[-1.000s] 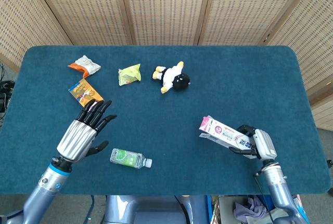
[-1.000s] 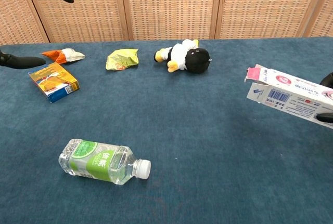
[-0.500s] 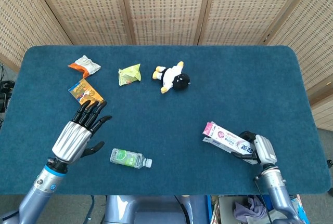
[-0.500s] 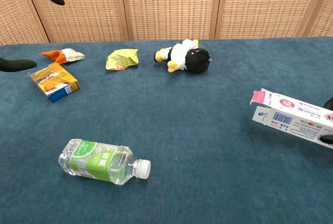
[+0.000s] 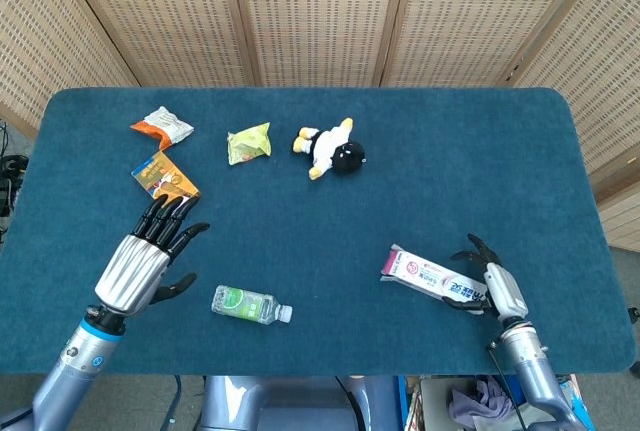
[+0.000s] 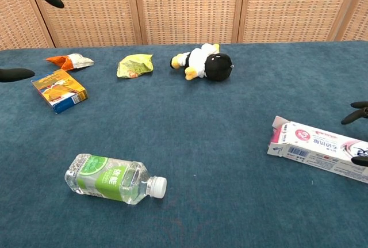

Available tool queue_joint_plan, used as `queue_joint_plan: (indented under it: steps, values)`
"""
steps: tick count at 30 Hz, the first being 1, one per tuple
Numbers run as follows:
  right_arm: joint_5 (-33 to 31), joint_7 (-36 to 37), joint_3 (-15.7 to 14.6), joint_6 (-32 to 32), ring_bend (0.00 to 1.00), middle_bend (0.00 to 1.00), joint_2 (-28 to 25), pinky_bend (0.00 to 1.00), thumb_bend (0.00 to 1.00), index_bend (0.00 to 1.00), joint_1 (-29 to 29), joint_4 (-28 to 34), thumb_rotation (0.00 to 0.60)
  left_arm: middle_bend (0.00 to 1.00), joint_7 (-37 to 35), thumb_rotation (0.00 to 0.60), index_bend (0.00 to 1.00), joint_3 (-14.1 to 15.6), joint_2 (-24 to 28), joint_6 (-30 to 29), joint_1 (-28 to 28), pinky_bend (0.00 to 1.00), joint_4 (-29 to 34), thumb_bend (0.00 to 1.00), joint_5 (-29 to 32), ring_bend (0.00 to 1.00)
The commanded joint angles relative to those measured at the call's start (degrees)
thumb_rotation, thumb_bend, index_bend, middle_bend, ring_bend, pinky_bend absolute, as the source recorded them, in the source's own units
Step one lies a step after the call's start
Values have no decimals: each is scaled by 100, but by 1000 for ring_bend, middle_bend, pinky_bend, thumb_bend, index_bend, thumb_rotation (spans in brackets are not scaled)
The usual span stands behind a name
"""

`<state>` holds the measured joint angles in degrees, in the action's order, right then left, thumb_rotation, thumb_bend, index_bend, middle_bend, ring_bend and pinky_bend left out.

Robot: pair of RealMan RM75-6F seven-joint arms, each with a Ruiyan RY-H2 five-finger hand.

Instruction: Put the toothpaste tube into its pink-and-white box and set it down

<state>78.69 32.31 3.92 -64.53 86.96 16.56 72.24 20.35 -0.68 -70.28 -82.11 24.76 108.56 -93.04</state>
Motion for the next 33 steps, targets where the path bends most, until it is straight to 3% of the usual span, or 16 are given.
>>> queue_joint_plan:
  steps: [1, 6, 11, 15, 19, 25, 33]
  values:
    - [11, -43, -5, 25, 0, 0, -49, 0, 38, 181, 5, 70, 600, 0, -67, 600, 205, -6, 1, -12, -46, 0, -40, 239, -7, 0]
    - [15, -127, 14, 12, 0, 0, -133, 0, 38, 147, -9, 200, 600, 0, -193, 600, 205, 7, 20, -52, -150, 0, -92, 239, -41, 0]
    - [324, -392, -17, -443, 0, 0, -268, 0, 38, 135, -107, 429, 600, 0, -230, 600, 147, 106, 102, -120, -340, 0, -115, 239, -22, 0]
    - [781, -1191, -123, -1006, 0, 0, -440, 0, 38, 118, -203, 657, 600, 0, 338, 600, 10, 332, 230, -166, -655, 0, -115, 237, 169, 0]
    - [1025, -2267, -240, -1334, 0, 0, -586, 0, 38, 83, -314, 765, 600, 0, 1026, 600, 0, 541, 290, -107, -921, 0, -54, 237, 538, 0]
    - [953, -3441, -353, -1529, 0, 0, -712, 0, 38, 24, -544, 1018, 600, 0, 1253, 600, 0, 756, 23, -134, -1290, 0, -328, 237, 871, 0]
    - [918, -3792, -371, -1628, 0, 0, -839, 0, 39, 0, -659, 1272, 600, 0, 991, 600, 0, 708, -285, -285, -1575, 0, -906, 237, 937, 0]
